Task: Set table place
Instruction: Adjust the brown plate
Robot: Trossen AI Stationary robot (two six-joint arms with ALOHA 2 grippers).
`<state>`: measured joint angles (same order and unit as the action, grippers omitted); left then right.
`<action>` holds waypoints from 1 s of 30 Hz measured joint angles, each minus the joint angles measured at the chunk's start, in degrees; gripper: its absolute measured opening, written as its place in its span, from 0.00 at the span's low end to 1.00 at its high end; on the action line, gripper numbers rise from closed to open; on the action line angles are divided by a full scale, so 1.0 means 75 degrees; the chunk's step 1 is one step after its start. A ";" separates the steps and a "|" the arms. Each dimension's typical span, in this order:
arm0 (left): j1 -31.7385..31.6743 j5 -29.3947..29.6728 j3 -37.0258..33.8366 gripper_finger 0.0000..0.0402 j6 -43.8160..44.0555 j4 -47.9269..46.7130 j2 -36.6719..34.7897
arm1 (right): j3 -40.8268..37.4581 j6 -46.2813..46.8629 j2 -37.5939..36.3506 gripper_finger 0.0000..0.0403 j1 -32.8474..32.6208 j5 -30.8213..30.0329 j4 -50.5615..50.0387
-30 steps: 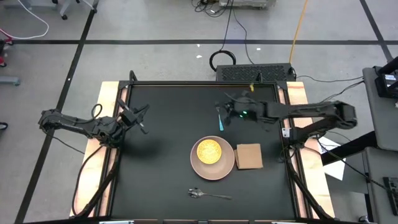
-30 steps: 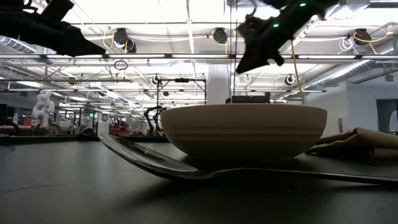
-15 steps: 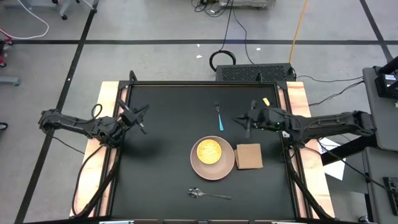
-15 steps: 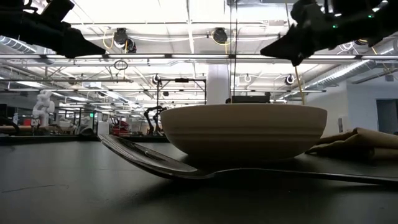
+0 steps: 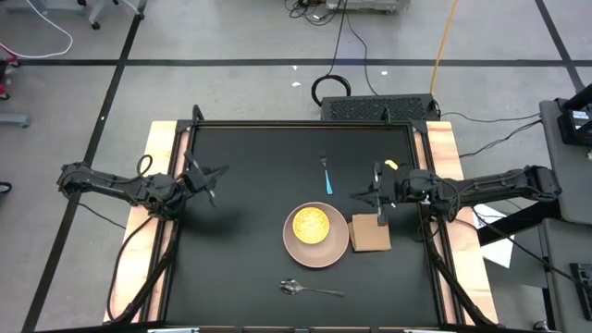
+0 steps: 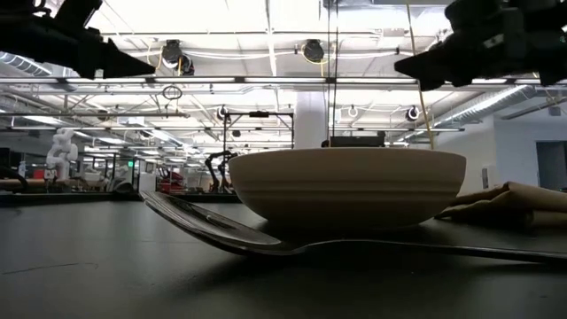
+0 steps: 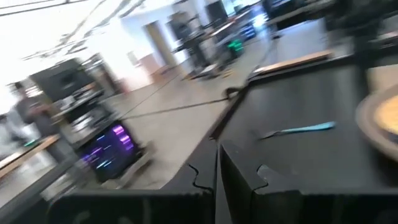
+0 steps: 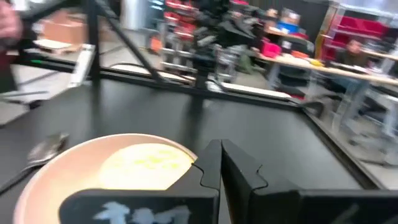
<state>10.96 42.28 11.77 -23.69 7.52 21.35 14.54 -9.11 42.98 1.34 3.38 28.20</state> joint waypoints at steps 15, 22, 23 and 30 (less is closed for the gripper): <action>0.0003 -0.0361 0.0000 0.06 0.0038 -0.0400 -0.0001 | -0.1349 -0.0353 0.0003 0.00 0.0001 0.0189 0.2365; -0.0003 -0.0364 0.0000 0.06 -0.0052 -0.0645 0.0002 | -0.1536 -0.0687 0.0006 0.00 0.0001 0.0192 0.2438; -0.0003 -0.0364 0.0000 0.06 -0.0121 -0.0645 -0.0001 | -0.1541 -0.0709 0.0006 0.00 0.0001 0.0202 0.2439; -0.0003 -0.0192 0.0000 0.06 -0.0619 -0.0639 0.0001 | -0.1555 -0.0862 0.0006 0.00 0.0001 0.0803 0.2270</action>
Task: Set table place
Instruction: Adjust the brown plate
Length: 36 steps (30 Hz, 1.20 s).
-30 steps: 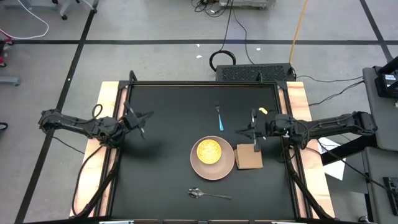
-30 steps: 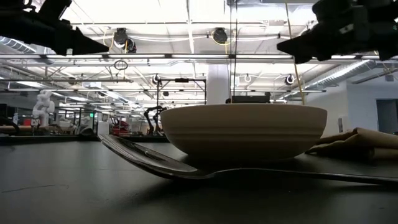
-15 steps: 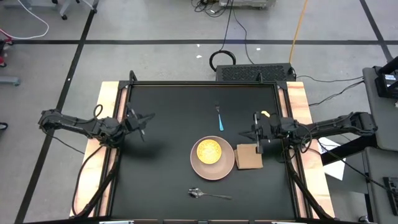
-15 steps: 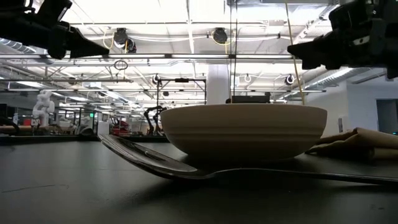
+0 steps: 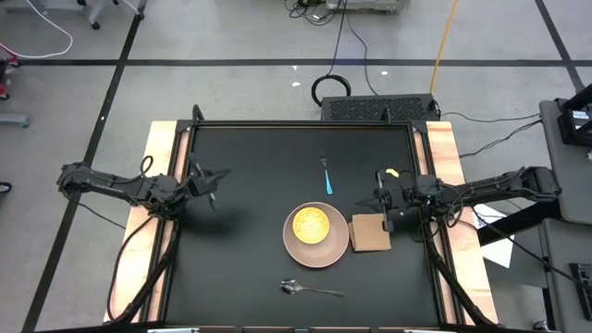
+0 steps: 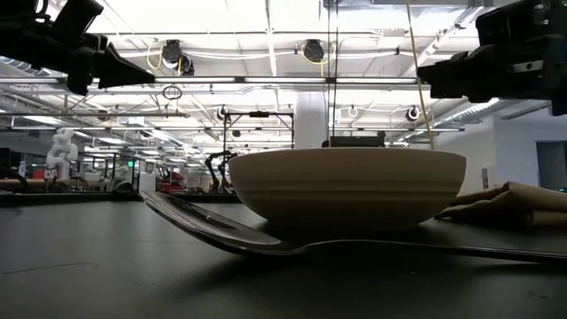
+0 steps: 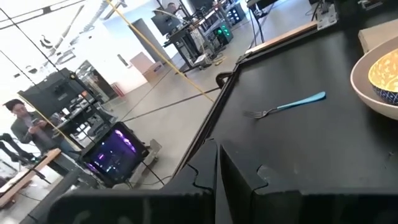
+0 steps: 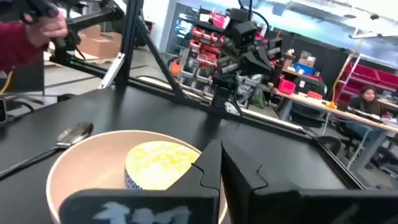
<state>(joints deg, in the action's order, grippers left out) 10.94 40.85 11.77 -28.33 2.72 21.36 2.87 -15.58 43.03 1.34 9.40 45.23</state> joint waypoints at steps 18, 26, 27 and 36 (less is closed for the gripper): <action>-0.0021 -0.0244 0.0000 0.06 0.2323 0.0419 0.0124 | -0.0017 0.0362 -0.0003 0.00 0.0044 -0.0066 0.0461; -0.0695 -0.0878 0.0004 0.06 0.3264 0.2081 0.1414 | -0.0020 0.0318 -0.0003 0.00 0.0047 -0.0077 0.0635; -0.0863 -0.1035 0.0046 0.06 0.3386 0.2111 0.1681 | -0.0020 0.0305 -0.0003 0.00 0.0047 -0.0077 0.0645; -0.2792 -0.3879 0.1555 0.06 0.4358 0.1838 0.4590 | -0.0020 0.0324 0.0000 0.00 0.0073 -0.0080 0.0684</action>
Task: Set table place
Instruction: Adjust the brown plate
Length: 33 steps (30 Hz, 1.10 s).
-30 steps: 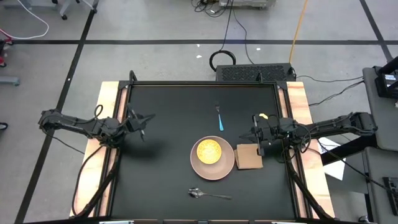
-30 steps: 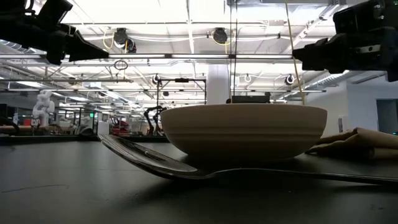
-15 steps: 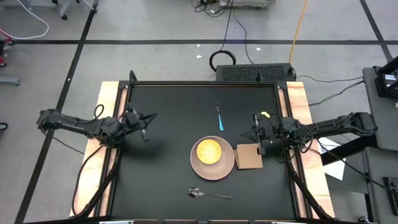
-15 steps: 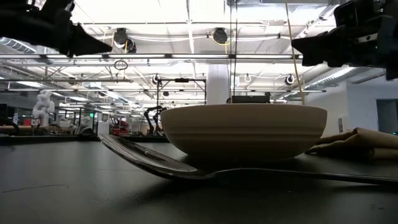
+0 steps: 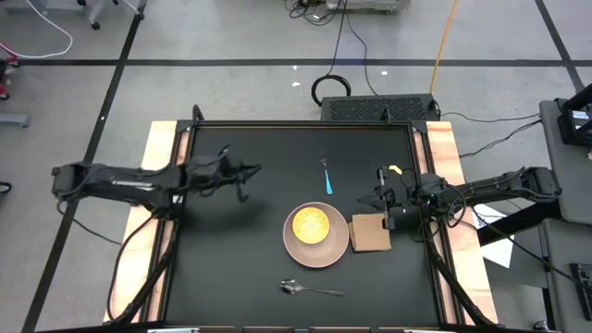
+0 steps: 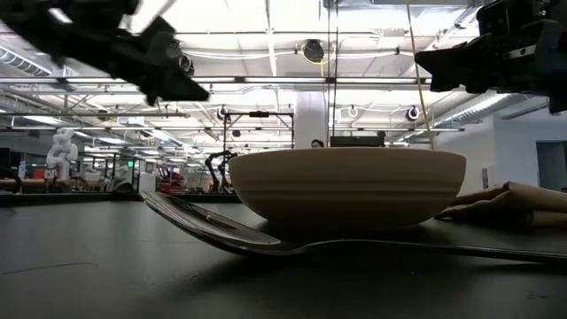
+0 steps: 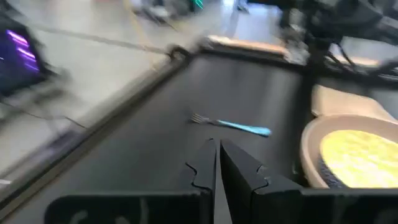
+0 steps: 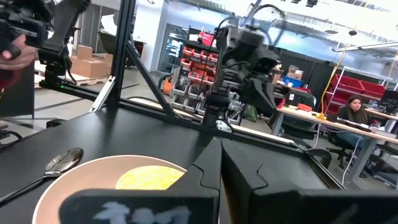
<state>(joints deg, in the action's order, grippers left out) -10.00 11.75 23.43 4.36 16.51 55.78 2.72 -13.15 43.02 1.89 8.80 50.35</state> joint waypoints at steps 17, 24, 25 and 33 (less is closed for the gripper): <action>-0.1398 -0.4165 0.4755 0.06 -0.0514 -0.1366 0.4952 | -0.0006 0.0454 0.0003 0.00 0.0000 0.0001 0.0054; -0.1411 -0.4761 0.7200 0.06 -0.1649 -0.3847 0.6493 | -0.0006 0.0664 0.0003 0.00 0.0000 0.0000 0.0052; -0.1418 -0.4771 0.7565 0.06 -0.1936 -0.4290 0.6675 | -0.0006 0.0664 0.0003 0.00 0.0000 0.0000 0.0052; -0.1747 -0.4951 1.0383 0.06 -0.3975 -0.8127 0.7808 | -0.0006 0.0844 0.0003 0.00 0.0000 0.0000 0.0049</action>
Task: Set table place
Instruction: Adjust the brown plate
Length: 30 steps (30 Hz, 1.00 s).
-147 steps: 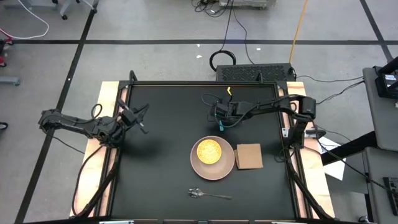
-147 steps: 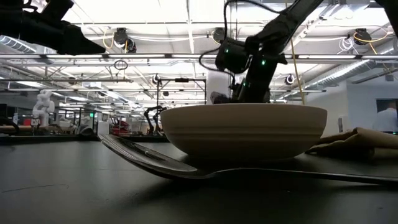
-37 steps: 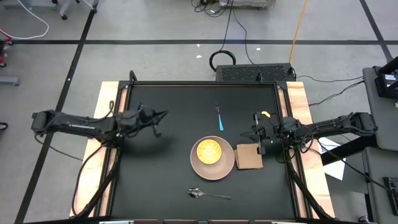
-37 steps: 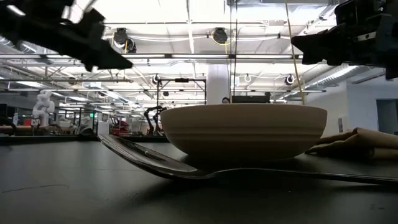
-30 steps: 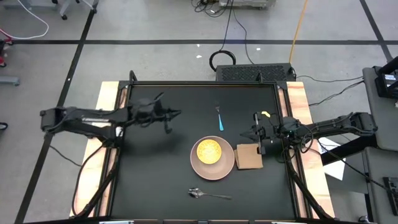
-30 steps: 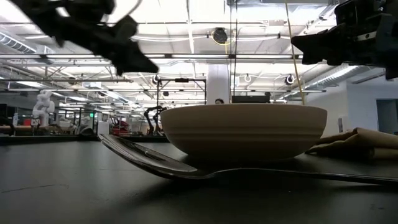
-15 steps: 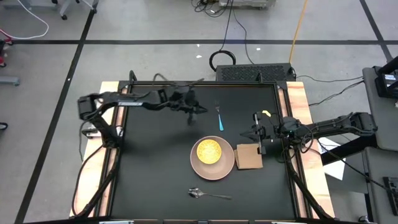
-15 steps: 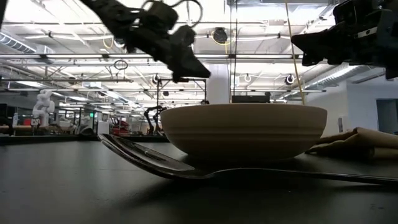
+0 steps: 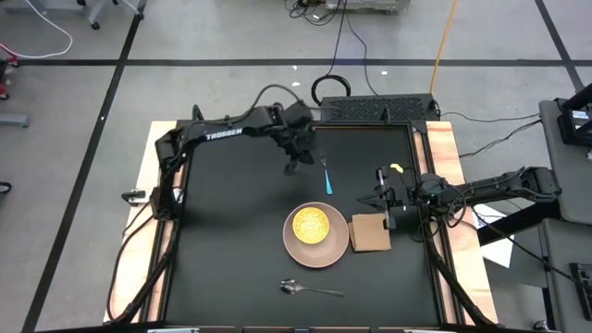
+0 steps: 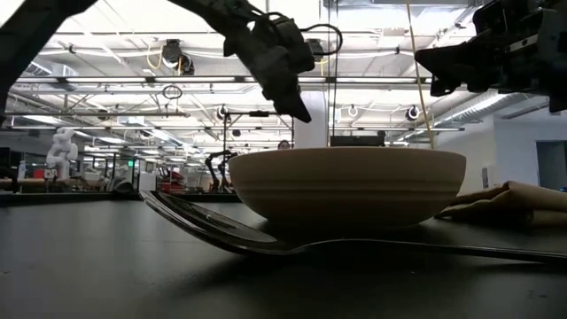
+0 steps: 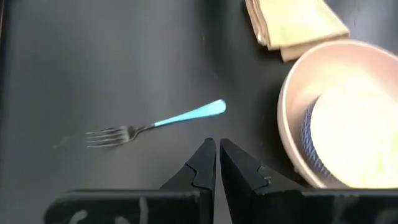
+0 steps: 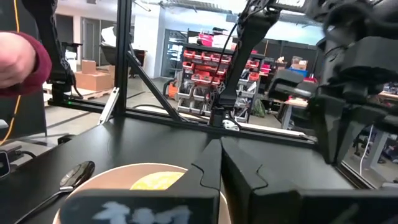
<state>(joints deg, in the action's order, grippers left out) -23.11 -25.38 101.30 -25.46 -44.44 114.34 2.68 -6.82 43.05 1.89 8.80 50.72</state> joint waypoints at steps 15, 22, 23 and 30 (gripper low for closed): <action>-0.0434 0.2719 0.0774 0.06 0.0247 0.0341 0.0341 | 0.0000 0.0195 -0.0002 0.00 0.0000 0.0000 0.0005; -0.0415 0.2693 0.0813 0.06 -0.0335 0.0084 0.0406 | 0.0000 0.0223 0.0000 0.00 0.0000 0.0000 0.0005; -0.0426 0.2588 0.0894 0.06 -0.0334 0.0020 0.0473 | 0.0000 0.0221 0.0000 0.00 0.0000 0.0000 0.0005; -0.0602 0.1617 0.2241 0.06 -0.0574 -0.0796 0.1401 | 0.0000 0.0208 -0.0003 0.00 0.0003 -0.0237 0.0055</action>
<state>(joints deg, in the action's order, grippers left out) -27.62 -13.25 118.11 -29.77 -50.41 124.85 2.68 -5.26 43.03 1.91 7.02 51.14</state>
